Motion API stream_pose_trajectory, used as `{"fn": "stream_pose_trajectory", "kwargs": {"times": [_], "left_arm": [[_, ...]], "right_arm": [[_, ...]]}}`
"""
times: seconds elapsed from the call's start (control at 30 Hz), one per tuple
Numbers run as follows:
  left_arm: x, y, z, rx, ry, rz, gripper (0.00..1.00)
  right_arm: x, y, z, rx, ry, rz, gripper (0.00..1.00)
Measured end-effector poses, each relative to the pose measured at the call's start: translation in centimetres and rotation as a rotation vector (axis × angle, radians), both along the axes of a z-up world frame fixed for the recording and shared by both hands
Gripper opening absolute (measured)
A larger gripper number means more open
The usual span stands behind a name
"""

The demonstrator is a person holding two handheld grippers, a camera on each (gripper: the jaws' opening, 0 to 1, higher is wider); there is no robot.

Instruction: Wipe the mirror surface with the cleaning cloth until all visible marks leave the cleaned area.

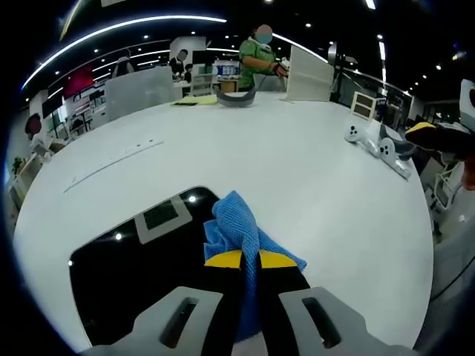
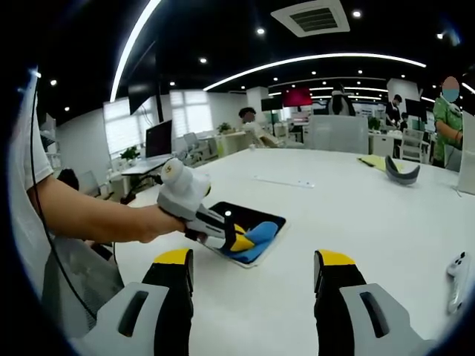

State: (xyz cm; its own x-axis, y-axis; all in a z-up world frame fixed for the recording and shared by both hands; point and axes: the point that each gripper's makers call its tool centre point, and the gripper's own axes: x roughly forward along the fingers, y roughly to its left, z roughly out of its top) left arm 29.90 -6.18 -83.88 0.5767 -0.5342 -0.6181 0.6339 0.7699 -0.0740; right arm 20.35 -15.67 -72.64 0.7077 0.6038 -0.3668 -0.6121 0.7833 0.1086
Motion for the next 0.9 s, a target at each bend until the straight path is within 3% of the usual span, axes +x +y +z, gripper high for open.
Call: {"fn": "stream_pose_trajectory", "kwargs": {"times": [0.63, 0.9], "left_arm": [[-0.2, 0.5, 0.0, 0.012, -0.023, 0.008, 0.03], [-0.3, 1.6, -0.1, 0.022, -0.026, 0.028, 0.03]], "right_arm": [[-0.2, 0.0, 0.1, -0.004, 0.001, 0.0, 0.65], [-0.3, 0.0, 0.0, -0.008, 0.003, 0.001, 0.64]]}}
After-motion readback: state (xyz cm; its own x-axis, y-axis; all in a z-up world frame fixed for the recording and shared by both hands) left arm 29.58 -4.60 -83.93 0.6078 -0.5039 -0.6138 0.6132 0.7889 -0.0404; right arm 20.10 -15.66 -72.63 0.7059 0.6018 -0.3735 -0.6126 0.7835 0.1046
